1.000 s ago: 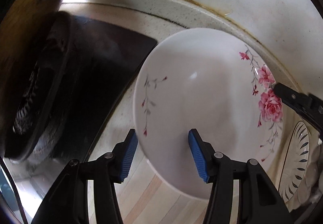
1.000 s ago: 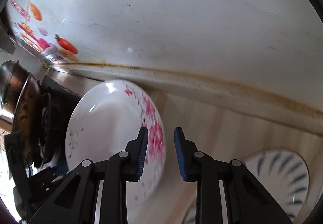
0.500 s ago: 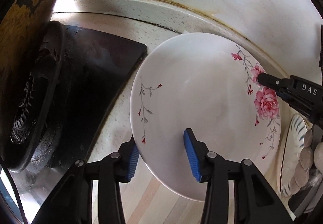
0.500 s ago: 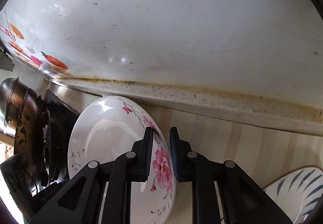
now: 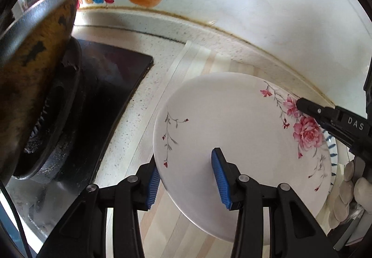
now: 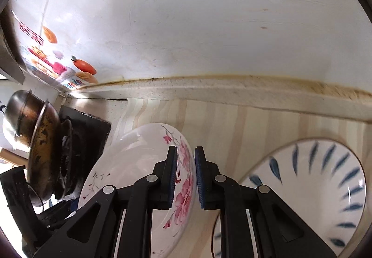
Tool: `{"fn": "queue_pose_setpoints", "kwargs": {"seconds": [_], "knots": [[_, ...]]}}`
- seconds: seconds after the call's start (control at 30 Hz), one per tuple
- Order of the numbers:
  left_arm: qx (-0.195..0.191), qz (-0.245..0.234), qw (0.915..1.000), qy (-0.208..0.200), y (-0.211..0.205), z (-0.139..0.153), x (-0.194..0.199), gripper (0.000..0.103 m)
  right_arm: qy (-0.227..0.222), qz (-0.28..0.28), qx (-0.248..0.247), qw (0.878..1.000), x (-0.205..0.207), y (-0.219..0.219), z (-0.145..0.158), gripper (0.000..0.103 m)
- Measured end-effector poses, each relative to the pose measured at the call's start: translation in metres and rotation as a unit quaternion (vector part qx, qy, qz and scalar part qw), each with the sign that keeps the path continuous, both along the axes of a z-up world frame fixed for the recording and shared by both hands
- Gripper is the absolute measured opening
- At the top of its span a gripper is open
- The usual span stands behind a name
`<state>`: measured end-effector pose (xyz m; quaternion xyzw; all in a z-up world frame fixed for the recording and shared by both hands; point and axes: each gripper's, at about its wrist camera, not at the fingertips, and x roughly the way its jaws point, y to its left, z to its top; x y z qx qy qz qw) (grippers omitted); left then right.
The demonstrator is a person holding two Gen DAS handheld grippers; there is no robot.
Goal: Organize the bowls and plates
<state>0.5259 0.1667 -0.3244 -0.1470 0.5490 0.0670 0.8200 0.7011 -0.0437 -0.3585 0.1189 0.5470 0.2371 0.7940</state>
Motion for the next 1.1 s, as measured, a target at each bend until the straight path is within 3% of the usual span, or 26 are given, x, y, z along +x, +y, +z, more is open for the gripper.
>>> {"fn": "queue_pose_setpoints", "kwargs": {"seconds": [0.43,0.63,0.9,1.1], "knots": [[-0.020,-0.043,0.9987,-0.016,-0.060,0.068,-0.069,0.040,-0.003,-0.036,0.067,0.997,-0.088,-0.086,0.050,0.017],[-0.039,-0.090,0.9952,-0.005,-0.096,0.081,-0.105,0.040,-0.006,-0.050,0.078,0.996,-0.145,-0.136,0.071,0.017],[-0.045,-0.135,0.9897,0.015,-0.144,0.076,-0.135,0.039,0.008,-0.083,0.083,0.993,-0.221,-0.203,0.069,0.017],[-0.042,-0.172,0.9825,0.057,-0.174,0.048,-0.144,0.040,0.033,-0.108,0.085,0.990,-0.264,-0.244,0.047,0.017]]}}
